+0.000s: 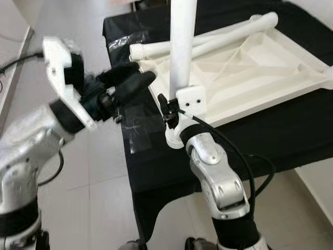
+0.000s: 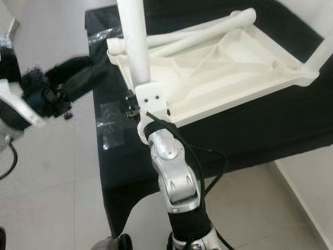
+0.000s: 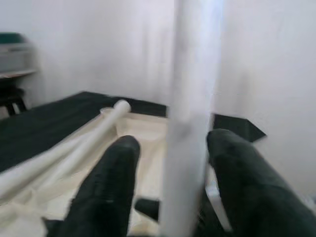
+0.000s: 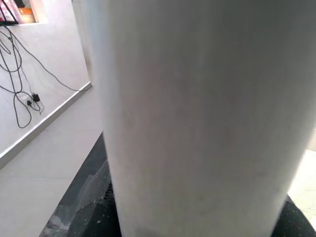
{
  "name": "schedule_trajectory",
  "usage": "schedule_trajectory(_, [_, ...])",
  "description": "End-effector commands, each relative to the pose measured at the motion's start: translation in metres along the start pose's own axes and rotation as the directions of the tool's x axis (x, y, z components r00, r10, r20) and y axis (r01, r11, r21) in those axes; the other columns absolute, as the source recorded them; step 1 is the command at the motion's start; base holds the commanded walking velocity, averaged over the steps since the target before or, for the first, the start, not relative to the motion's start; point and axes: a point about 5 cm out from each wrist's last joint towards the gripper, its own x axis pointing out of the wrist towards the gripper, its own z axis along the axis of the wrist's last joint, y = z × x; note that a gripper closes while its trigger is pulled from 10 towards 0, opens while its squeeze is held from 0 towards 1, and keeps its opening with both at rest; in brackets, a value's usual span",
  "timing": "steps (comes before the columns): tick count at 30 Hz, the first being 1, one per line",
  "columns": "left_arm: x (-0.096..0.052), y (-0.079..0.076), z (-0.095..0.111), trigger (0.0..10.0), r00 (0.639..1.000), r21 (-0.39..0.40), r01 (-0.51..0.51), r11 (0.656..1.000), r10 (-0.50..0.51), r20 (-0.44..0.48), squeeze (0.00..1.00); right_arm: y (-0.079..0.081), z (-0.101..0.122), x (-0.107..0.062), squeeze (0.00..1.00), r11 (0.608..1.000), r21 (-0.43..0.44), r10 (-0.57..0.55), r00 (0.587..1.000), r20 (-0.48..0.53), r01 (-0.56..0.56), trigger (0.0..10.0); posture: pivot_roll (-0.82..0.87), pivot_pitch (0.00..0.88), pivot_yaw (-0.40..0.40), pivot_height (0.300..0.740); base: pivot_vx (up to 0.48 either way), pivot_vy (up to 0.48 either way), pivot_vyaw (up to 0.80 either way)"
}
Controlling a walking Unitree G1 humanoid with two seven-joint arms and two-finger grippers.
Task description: Building children table
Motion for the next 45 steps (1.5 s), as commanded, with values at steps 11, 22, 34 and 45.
schedule_trajectory(11, [0.032,0.009,0.010,10.0,0.977,-0.089,0.189,0.978,-0.197,-0.083,1.00,0.047,-0.047,-0.012,0.00,0.977,0.142,0.185,0.961,-0.206,-0.158,10.0,0.05,0.205,0.076,0.740,0.000,0.000,0.00])
schedule_trajectory(22, [0.056,0.020,0.002,10.0,0.953,-0.102,0.237,0.966,-0.252,-0.167,0.00,0.062,-0.039,-0.012,0.00,0.959,0.138,0.268,0.950,-0.159,-0.248,10.0,0.05,0.217,0.084,0.740,0.000,0.000,0.00])
schedule_trajectory(34, [0.061,0.019,0.004,0.0,0.956,-0.005,0.232,0.973,-0.229,-0.181,0.00,0.055,-0.040,-0.008,0.00,0.960,0.131,0.267,0.950,-0.159,-0.248,10.0,0.04,0.221,0.075,0.740,0.000,0.000,0.00])
schedule_trajectory(45, [0.060,0.006,0.005,0.0,0.949,0.074,0.278,0.958,-0.261,-0.178,0.00,0.035,-0.035,0.006,1.00,0.938,0.098,0.341,0.934,-0.110,-0.331,10.0,0.04,0.218,0.065,0.740,0.000,0.000,0.00])
